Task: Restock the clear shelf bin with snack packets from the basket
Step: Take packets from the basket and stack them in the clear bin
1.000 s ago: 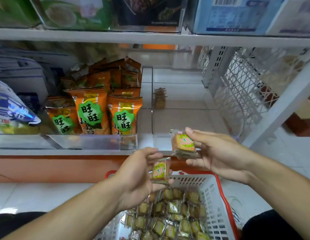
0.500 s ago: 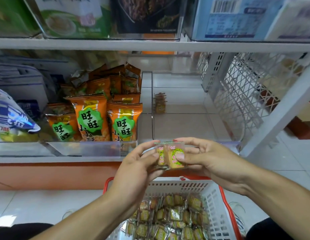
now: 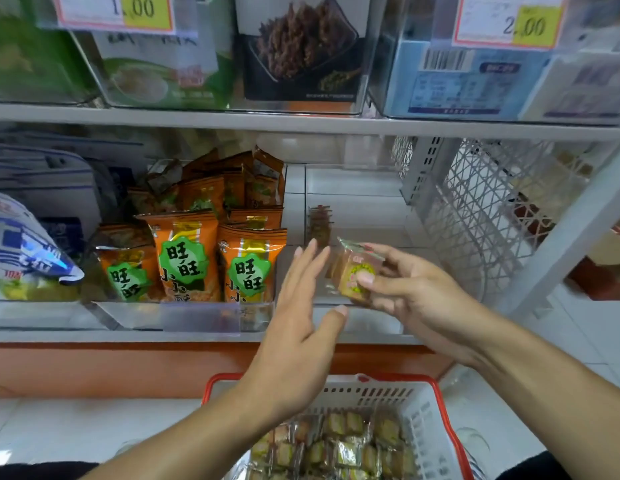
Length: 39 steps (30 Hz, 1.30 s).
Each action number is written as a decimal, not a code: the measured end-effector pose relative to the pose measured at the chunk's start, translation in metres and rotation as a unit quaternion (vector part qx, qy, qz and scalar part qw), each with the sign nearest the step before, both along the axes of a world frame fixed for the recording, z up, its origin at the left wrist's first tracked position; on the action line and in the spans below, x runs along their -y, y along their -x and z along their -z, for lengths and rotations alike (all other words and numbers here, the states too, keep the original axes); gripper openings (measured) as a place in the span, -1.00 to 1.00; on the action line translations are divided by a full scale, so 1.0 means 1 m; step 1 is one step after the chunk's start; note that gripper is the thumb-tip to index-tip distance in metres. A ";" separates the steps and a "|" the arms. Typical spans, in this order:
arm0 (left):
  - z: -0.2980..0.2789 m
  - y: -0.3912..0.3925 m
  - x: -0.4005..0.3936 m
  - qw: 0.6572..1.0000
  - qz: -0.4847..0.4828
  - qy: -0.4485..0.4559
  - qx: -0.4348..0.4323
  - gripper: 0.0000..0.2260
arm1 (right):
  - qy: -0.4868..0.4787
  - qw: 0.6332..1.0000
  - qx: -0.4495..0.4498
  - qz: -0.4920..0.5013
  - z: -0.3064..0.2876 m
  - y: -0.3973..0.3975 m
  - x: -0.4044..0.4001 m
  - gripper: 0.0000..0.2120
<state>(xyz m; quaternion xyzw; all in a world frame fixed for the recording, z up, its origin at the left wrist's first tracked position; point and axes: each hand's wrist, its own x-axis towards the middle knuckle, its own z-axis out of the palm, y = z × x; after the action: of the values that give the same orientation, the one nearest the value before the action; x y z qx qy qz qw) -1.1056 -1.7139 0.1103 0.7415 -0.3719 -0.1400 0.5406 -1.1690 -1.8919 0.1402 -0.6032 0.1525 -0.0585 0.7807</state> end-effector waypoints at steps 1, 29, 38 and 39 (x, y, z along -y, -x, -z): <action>0.001 -0.003 0.003 1.000 -0.005 -0.020 0.024 -0.35 | 0.057 0.998 -0.010 0.039 0.002 -0.009 0.007 -0.54; 0.027 -0.007 0.014 0.974 -0.022 -0.186 0.123 -0.32 | 0.351 0.906 -0.209 0.107 0.077 -0.170 0.041 -0.30; 0.019 0.000 0.003 0.973 -0.004 -0.200 0.112 -0.36 | 0.371 0.898 -0.185 0.150 0.046 -0.149 0.046 -0.33; 0.019 0.002 0.001 0.976 -0.002 -0.188 0.111 -0.36 | 0.381 0.896 -0.134 0.185 0.034 -0.140 0.040 -0.42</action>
<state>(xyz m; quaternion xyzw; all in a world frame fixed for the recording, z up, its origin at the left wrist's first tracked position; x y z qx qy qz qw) -1.1074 -1.7145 0.0911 0.8418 -0.3951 -0.1229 0.3467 -1.0287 -1.9318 0.1058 -0.8175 0.3306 -0.1740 0.4384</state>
